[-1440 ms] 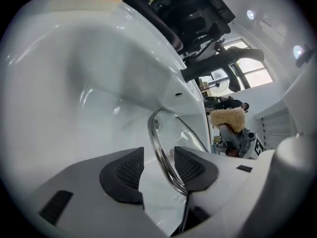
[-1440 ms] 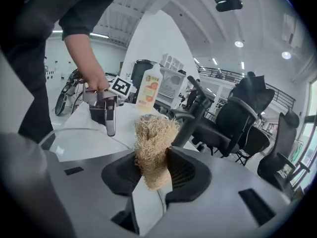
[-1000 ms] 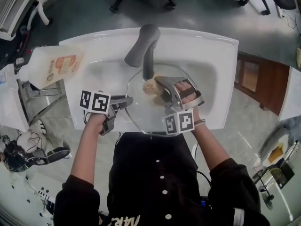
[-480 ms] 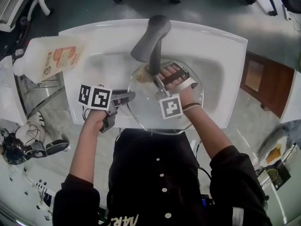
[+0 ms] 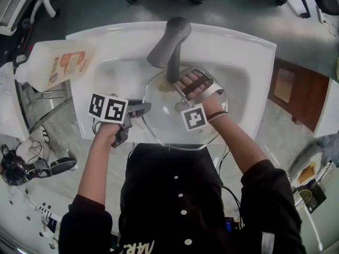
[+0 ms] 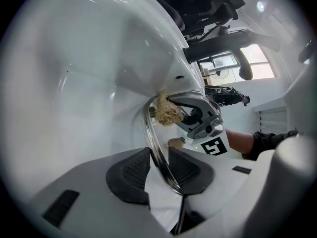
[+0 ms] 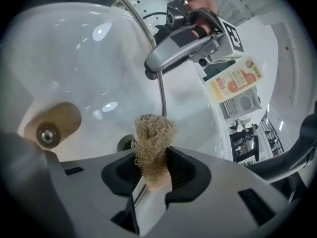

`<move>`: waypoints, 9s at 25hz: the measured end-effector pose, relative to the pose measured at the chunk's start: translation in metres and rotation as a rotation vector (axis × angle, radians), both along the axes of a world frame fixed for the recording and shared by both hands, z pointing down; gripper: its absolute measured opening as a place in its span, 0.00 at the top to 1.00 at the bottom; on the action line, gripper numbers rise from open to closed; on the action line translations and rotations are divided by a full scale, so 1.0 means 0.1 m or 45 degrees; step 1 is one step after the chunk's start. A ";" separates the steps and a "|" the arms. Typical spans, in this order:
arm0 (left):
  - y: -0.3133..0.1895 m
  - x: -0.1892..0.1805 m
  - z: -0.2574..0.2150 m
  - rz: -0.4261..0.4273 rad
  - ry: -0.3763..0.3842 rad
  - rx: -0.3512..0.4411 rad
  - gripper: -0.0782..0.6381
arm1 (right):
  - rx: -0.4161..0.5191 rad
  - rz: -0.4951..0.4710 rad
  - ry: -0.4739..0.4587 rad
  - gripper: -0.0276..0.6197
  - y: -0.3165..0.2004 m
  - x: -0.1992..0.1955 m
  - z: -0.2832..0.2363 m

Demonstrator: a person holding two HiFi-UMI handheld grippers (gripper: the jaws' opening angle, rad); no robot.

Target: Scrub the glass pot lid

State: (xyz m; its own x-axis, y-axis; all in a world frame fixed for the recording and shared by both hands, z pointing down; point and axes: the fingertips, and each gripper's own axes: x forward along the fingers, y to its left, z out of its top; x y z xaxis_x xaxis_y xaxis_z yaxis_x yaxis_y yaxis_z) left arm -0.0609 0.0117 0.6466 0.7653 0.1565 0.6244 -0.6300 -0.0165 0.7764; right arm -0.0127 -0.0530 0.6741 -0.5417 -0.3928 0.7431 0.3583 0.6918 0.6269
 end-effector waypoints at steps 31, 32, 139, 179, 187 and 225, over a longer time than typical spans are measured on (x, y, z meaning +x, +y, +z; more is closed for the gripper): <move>-0.03 -0.02 -0.02 -0.052 0.001 -0.002 0.71 | -0.158 -0.162 0.192 0.74 0.24 0.98 -0.07; -0.03 -0.02 -0.03 -0.055 0.001 -0.003 0.71 | -0.159 -0.160 0.189 0.74 0.25 1.00 -0.08; -0.10 -0.04 -0.06 -0.364 0.212 -0.140 0.75 | -0.237 0.035 -0.090 0.74 0.77 -0.36 -0.68; -0.06 -0.04 -0.02 -0.317 0.147 -0.117 0.75 | -0.234 -0.445 0.418 0.74 1.24 1.14 -0.47; -0.05 -0.03 -0.02 -0.302 0.125 -0.090 0.74 | -0.311 -0.481 0.569 0.74 1.27 1.55 -0.52; 0.00 -0.02 -0.01 -0.258 0.107 -0.083 0.74 | -0.439 -0.452 0.279 0.74 1.52 0.18 -0.80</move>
State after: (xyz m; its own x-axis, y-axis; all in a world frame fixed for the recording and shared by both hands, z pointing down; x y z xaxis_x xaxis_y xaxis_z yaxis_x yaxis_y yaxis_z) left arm -0.0633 0.0115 0.6458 0.8340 0.0326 0.5508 -0.5487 0.1558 0.8214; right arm 0.0053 0.0993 0.5944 -0.4143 0.0730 0.9072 0.7045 0.6568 0.2689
